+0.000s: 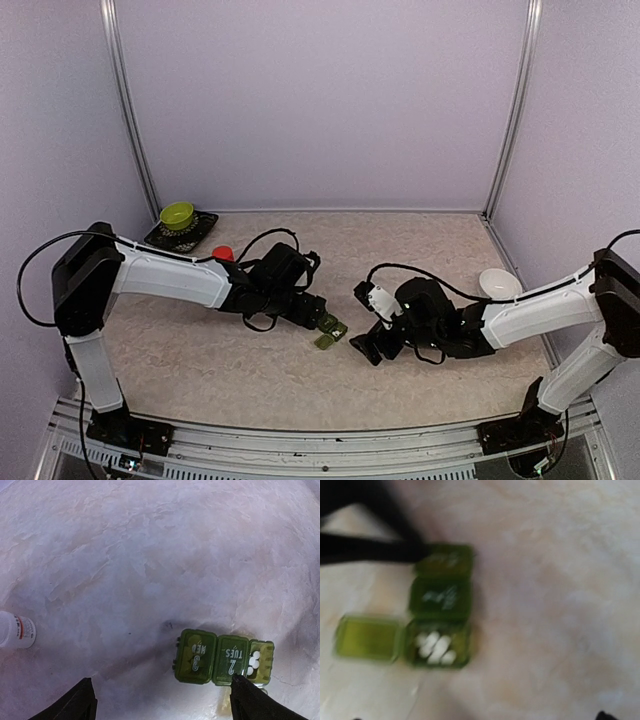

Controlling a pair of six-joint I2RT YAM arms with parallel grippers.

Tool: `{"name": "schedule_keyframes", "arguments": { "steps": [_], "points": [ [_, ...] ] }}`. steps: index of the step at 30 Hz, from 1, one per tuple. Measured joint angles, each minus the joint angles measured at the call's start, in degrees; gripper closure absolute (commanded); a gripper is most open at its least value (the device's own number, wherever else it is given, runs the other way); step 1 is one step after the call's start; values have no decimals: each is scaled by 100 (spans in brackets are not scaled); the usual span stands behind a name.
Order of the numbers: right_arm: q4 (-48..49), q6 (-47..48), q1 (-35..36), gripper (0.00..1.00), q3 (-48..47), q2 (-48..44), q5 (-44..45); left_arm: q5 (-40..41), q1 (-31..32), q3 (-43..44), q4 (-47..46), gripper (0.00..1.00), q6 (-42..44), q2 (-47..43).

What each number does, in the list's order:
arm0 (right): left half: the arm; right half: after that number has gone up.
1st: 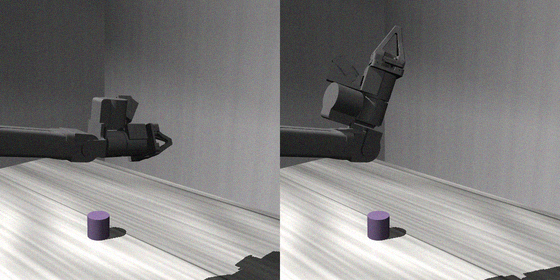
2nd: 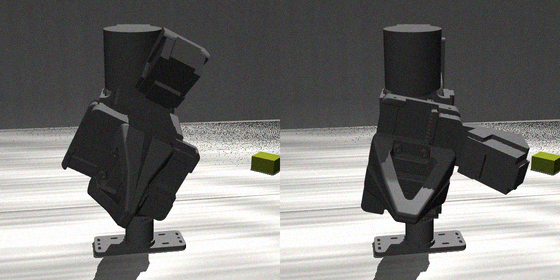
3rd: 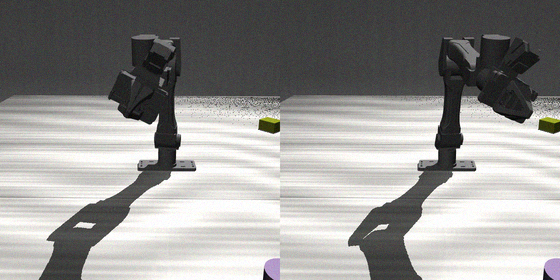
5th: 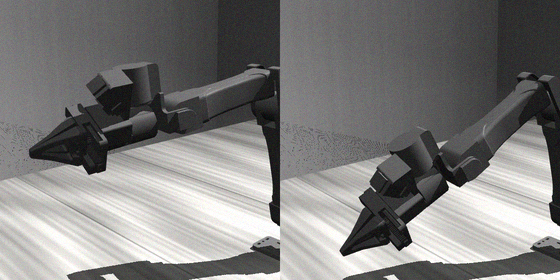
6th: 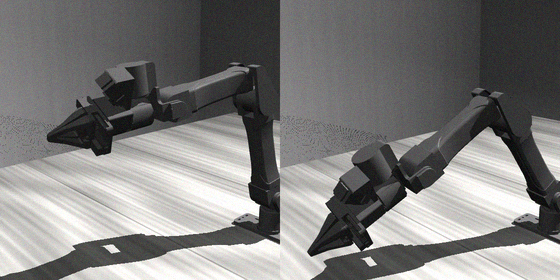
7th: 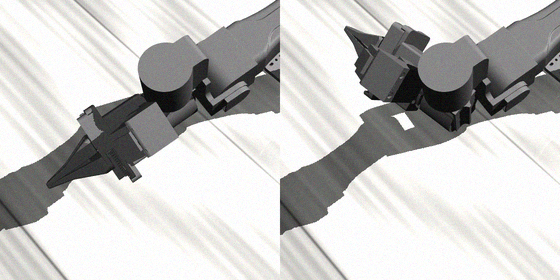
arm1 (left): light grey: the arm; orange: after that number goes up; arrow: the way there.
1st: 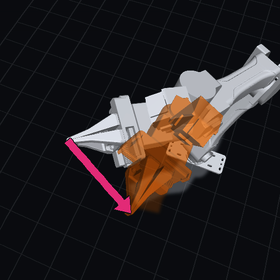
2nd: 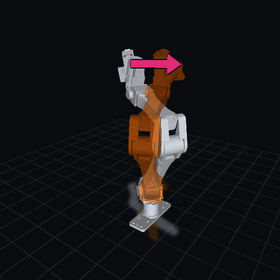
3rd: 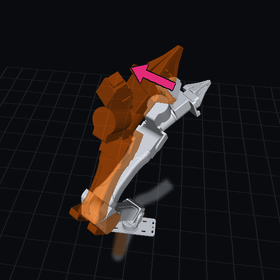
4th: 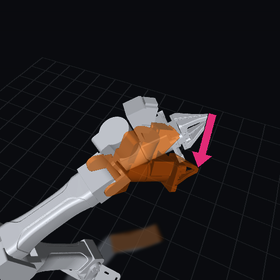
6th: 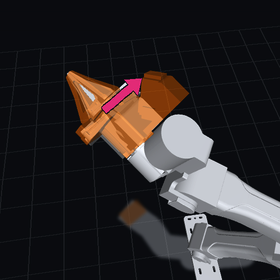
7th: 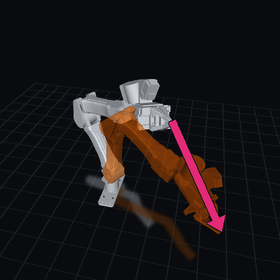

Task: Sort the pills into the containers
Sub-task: Adjust the pill container at the center of the board.

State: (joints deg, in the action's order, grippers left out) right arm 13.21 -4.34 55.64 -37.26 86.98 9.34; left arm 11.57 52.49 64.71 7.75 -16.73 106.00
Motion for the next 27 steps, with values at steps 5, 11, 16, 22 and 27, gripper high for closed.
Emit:
{"name": "schedule_keyframes", "arguments": {
  "steps": [5, 11, 16, 22, 27],
  "points": [
    [44, -116, -262, 0, -428, 452, 214, 175, 11, -413, 92, 9, -190, -540],
    [103, -212, -671, 0, -623, 868, 214, 243, 35, -758, 101, 11, -428, -787],
    [96, -210, -798, 0, -916, 1294, 114, 238, 35, -741, 129, 16, -492, -435],
    [79, -173, -839, 0, -1086, 1624, -70, 144, 24, -734, 133, 18, -511, 2],
    [83, -149, -846, 0, -1093, 1749, -291, 76, -17, -579, 129, 18, -501, 131]
  ]
}}
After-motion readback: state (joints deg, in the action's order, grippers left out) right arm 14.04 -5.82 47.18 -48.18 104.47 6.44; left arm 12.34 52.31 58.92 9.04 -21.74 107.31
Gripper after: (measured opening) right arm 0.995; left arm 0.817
